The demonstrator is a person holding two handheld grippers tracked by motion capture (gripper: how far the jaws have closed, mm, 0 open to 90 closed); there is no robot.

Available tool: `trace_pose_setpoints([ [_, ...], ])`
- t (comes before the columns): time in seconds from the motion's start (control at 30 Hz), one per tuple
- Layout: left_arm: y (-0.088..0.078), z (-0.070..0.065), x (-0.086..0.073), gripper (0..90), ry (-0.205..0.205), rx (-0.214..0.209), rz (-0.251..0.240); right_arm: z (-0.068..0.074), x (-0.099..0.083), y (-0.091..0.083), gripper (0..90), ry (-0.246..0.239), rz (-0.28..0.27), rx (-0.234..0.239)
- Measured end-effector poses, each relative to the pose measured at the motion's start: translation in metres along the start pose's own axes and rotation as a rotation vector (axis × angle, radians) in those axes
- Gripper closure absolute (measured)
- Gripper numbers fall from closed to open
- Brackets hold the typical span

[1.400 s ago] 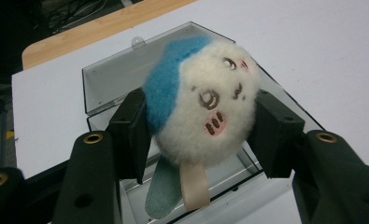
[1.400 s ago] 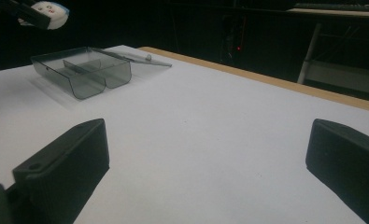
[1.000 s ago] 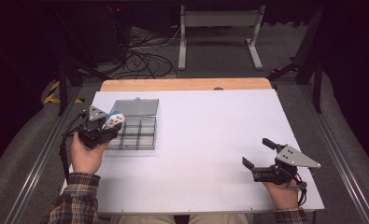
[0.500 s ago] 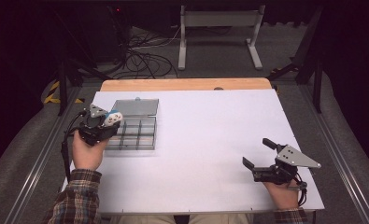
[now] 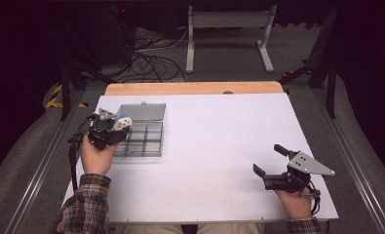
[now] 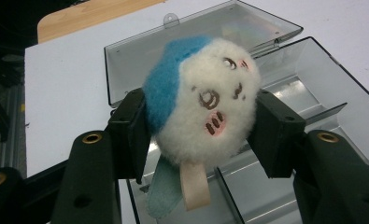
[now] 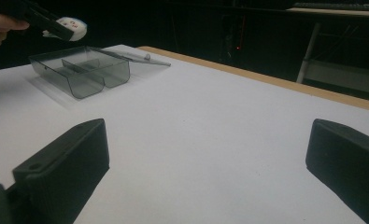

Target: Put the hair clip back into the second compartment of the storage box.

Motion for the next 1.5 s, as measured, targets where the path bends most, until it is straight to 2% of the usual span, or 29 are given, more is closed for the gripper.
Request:
trace_pose_setpoints([
  [0.4, 0.019, -0.003, -0.005, 44.0, -0.011, -0.02, 0.047, 0.0, 0.0, 0.0, 0.3, -0.002, -0.001, 0.0],
  [0.77, 0.033, -0.001, -0.01, 43.7, -0.018, -0.01, 0.092, 0.0, 0.001, -0.001, 0.3, 0.0, -0.002, -0.004],
  [0.9, 0.037, -0.002, -0.011, 43.6, -0.036, -0.02, 0.095, 0.0, 0.001, -0.001, 0.3, 0.001, -0.006, -0.002],
  [1.5, 0.049, -0.004, -0.015, 43.0, -0.058, -0.059, 0.129, 0.0, 0.001, -0.001, 0.3, 0.002, -0.007, -0.001],
])
Point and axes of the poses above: each handheld gripper's, and its own axes: y roughly forward along the jaws, x roughly out of its top, z roughly to its left, the point moved 9 cm from there along y, roughly forward along the jaws, and after that the axes turned 14 degrees about -x, right-handed, at the moved point
